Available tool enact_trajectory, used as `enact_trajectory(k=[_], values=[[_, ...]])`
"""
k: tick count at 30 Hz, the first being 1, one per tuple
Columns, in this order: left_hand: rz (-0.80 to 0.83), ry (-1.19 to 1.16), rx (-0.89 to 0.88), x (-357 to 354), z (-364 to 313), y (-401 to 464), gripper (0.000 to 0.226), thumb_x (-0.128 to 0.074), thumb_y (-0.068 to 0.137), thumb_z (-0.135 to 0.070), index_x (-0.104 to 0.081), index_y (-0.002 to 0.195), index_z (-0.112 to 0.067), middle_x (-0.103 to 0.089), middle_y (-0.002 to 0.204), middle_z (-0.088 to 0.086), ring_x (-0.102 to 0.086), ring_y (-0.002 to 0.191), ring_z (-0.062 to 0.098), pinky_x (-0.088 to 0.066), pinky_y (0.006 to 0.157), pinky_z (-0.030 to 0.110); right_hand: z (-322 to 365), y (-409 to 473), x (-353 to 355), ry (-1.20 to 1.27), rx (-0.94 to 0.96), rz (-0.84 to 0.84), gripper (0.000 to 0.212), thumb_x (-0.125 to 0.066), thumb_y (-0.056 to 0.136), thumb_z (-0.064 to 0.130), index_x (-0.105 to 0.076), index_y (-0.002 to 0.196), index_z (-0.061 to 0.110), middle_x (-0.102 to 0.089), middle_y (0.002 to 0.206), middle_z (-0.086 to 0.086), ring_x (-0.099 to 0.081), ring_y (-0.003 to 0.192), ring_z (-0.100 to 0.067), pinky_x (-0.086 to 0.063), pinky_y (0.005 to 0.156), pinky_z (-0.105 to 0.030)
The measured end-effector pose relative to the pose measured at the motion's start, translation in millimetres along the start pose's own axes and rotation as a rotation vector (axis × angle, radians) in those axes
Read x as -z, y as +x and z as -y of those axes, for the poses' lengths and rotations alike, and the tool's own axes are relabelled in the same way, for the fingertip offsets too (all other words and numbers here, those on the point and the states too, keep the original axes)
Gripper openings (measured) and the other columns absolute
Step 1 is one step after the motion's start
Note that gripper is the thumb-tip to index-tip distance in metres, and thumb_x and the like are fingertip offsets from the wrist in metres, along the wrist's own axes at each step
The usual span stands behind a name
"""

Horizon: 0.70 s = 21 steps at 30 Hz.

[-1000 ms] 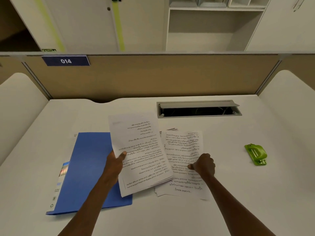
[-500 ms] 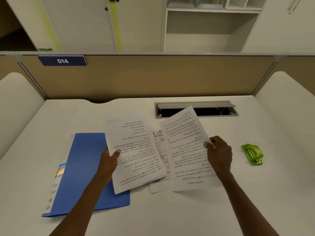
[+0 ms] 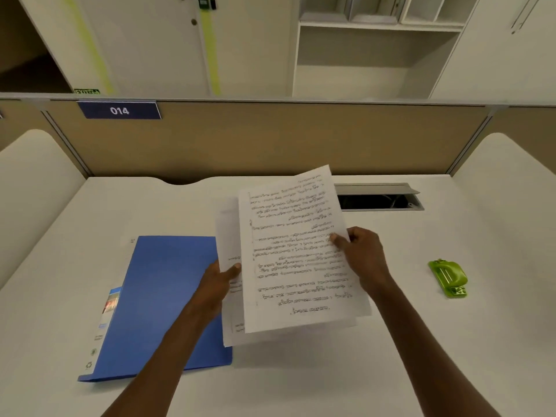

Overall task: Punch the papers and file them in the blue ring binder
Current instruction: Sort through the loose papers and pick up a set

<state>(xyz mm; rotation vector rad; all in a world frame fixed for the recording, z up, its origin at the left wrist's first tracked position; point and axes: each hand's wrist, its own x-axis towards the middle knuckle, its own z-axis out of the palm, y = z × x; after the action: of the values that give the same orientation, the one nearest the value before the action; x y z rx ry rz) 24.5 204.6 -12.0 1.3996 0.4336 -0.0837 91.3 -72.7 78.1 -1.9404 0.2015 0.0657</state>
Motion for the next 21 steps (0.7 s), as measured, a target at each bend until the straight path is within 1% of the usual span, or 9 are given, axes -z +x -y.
enact_trajectory(k=[3,5,8,11,13,15,17,19,21], values=[[0.103,-0.033,0.006,-9.2,-3.7,-8.6,0.028,-0.059,0.091,-0.031,-0.068,0.115,-0.02,-0.071,0.111,0.012,-0.065,0.101,0.031,-0.05,0.089,0.045,-17.8,0.4,-16.0,-0.023,-0.056,0.073,0.021,-0.065,0.089,0.03,-0.064,0.093,0.01,-0.073,0.09,-0.003,-0.072,0.077,-0.021,-0.06,0.072,-0.039],[0.146,-0.08,0.026,-12.6,-3.8,-11.4,0.031,-0.063,0.088,-0.028,-0.067,0.117,-0.019,-0.071,0.114,0.013,-0.065,0.106,0.033,-0.049,0.095,0.05,-27.1,-0.2,-21.8,-0.015,-0.057,0.09,0.024,-0.064,0.089,0.031,-0.062,0.101,0.01,-0.072,0.097,-0.003,-0.07,0.081,-0.017,-0.058,0.067,-0.033],[0.198,-0.185,0.065,-13.1,-3.0,-13.3,0.044,-0.069,0.079,-0.025,-0.063,0.122,-0.016,-0.068,0.119,0.015,-0.065,0.109,0.034,-0.051,0.092,0.054,-32.7,-2.8,-28.2,0.058,-0.046,0.084,0.03,-0.068,0.087,0.027,-0.055,0.11,0.013,-0.07,0.102,-0.002,-0.07,0.082,-0.013,-0.053,0.06,-0.021],[0.139,-0.2,0.099,-13.4,1.7,-11.2,0.03,-0.067,0.083,-0.024,-0.069,0.113,-0.021,-0.07,0.115,0.014,-0.068,0.103,0.032,-0.056,0.084,0.051,-36.8,-5.6,-34.2,0.085,-0.021,0.073,0.034,-0.069,0.086,0.022,-0.049,0.113,0.02,-0.071,0.101,0.0,-0.071,0.079,-0.012,-0.055,0.061,-0.021],[0.069,-0.236,0.159,-15.2,6.5,-7.0,0.025,-0.06,0.09,-0.034,-0.071,0.109,-0.023,-0.07,0.115,0.013,-0.068,0.103,0.032,-0.054,0.089,0.053,-40.2,-5.7,-37.2,0.079,-0.005,0.06,0.036,-0.069,0.087,0.02,-0.049,0.116,0.022,-0.071,0.103,0.001,-0.072,0.081,-0.014,-0.058,0.067,-0.026],[0.024,-0.32,0.227,-16.7,7.5,-2.4,0.042,-0.049,0.09,-0.055,-0.069,0.112,-0.025,-0.072,0.113,0.009,-0.067,0.105,0.03,-0.051,0.094,0.054,-43.1,-4.9,-40.6,0.055,0.02,0.041,0.037,-0.068,0.087,0.019,-0.05,0.118,0.022,-0.07,0.105,0.002,-0.071,0.084,-0.014,-0.059,0.071,-0.028],[0.032,-0.37,0.255,-16.9,6.7,1.9,0.059,-0.043,0.084,-0.069,-0.066,0.117,-0.026,-0.071,0.114,0.007,-0.066,0.108,0.03,-0.049,0.096,0.054,-45.1,-4.4,-44.5,0.022,0.05,0.014,0.037,-0.069,0.086,0.019,-0.051,0.118,0.022,-0.068,0.105,0.003,-0.07,0.086,-0.014,-0.057,0.071,-0.026],[0.084,-0.351,0.227,-16.6,6.3,1.5,0.057,-0.05,0.084,-0.064,-0.064,0.121,-0.024,-0.07,0.117,0.008,-0.065,0.11,0.03,-0.05,0.095,0.054,-45.9,-3.7,-49.0,0.0,0.066,-0.002,0.038,-0.069,0.085,0.019,-0.051,0.118,0.022,-0.067,0.103,0.003,-0.069,0.088,-0.014,-0.057,0.074,-0.028],[0.124,-0.271,0.147,-16.5,7.2,-0.9,0.04,-0.064,0.086,-0.042,-0.064,0.12,-0.019,-0.069,0.119,0.011,-0.067,0.106,0.029,-0.057,0.084,0.048,-47.1,-2.7,-52.6,-0.012,0.067,0.002,0.039,-0.069,0.085,0.019,-0.05,0.118,0.023,-0.067,0.102,0.004,-0.069,0.087,-0.014,-0.058,0.074,-0.029]])
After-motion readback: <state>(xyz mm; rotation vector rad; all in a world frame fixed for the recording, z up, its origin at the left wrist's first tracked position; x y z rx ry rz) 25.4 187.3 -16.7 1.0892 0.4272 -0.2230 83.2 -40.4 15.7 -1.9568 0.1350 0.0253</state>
